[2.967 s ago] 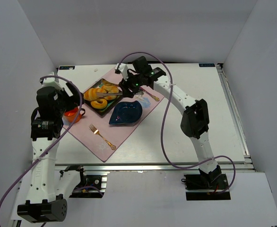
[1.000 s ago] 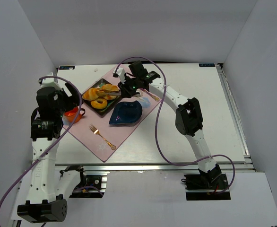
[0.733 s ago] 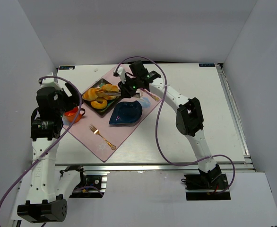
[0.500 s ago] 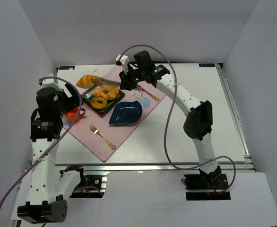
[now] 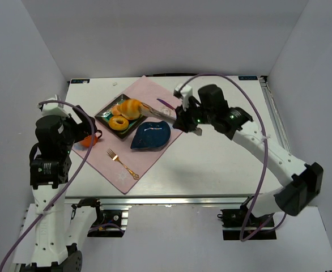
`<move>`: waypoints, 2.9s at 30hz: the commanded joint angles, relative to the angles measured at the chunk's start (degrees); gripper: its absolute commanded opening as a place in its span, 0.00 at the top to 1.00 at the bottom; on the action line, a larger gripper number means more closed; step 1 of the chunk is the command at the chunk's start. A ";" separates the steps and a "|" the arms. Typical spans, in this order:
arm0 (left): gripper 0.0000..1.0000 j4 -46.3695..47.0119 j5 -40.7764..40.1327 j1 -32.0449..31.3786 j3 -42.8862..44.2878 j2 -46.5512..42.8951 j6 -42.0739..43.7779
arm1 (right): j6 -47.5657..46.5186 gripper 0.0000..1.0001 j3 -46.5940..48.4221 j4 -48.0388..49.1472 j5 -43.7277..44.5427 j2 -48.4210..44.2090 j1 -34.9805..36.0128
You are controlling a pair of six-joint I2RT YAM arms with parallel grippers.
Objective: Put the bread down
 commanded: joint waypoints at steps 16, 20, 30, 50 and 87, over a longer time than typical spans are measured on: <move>0.02 -4.12 0.92 -0.20 2.13 -4.96 -2.11 | 0.28 1.00 -22.83 10.52 6.81 -6.93 -0.96; 0.02 -4.12 1.01 -0.20 2.48 -4.69 -2.29 | -0.51 1.00 -23.53 10.52 6.99 -5.35 -1.93; 0.02 -4.03 0.92 -0.20 2.04 -4.69 -2.11 | -0.43 1.00 -25.81 11.31 5.85 -3.24 -3.43; 0.02 -3.77 0.83 -0.11 1.51 -4.96 -2.29 | 1.07 0.79 -26.96 10.43 4.00 0.19 -3.69; 0.02 -3.51 0.74 -0.20 0.63 -6.10 -2.73 | 4.57 0.35 -21.43 -0.72 7.24 -11.49 -3.78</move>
